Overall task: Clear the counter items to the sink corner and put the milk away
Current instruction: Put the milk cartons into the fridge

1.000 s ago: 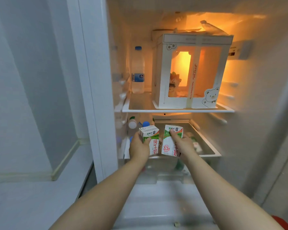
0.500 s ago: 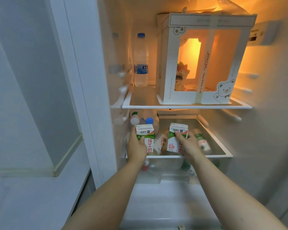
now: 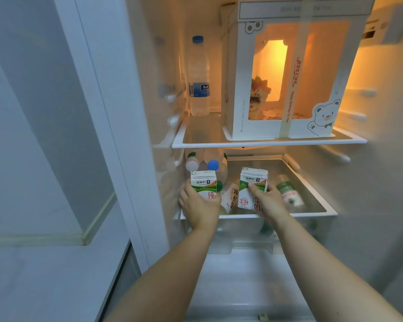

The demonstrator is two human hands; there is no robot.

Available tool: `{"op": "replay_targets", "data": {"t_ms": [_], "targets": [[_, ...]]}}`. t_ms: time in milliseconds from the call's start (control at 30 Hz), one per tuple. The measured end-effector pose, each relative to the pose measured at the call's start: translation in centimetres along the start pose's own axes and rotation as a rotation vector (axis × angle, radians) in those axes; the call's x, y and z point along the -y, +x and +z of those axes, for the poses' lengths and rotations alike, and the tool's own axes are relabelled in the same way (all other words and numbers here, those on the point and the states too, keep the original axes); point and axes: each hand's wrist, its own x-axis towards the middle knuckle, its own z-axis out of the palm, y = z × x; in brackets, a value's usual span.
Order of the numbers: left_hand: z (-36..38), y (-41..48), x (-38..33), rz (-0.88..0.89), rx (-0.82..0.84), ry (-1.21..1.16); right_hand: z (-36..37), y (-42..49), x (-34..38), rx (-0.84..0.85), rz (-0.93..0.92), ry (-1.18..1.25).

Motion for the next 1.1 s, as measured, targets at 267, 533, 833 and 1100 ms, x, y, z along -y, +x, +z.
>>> {"op": "replay_targets", "data": {"t_ms": [267,533,833,1100], "targets": [[-0.9,-0.1,0.9,0.018,0.017,-0.03,0.0,-0.1,-0.2,0.024,0.011,0.031],[-1.9,-0.2,3.0,0.056,0.133,-0.08,0.0,-0.3,0.6,0.126,0.05,-0.029],[-2.0,-0.5,2.5,0.01,0.101,-0.081,2.7,-0.7,0.6,0.247,-0.017,-0.352],[-2.2,-0.6,2.3,0.017,0.113,-0.08,4.8,-1.0,-0.6,0.007,-0.147,-0.334]]}}
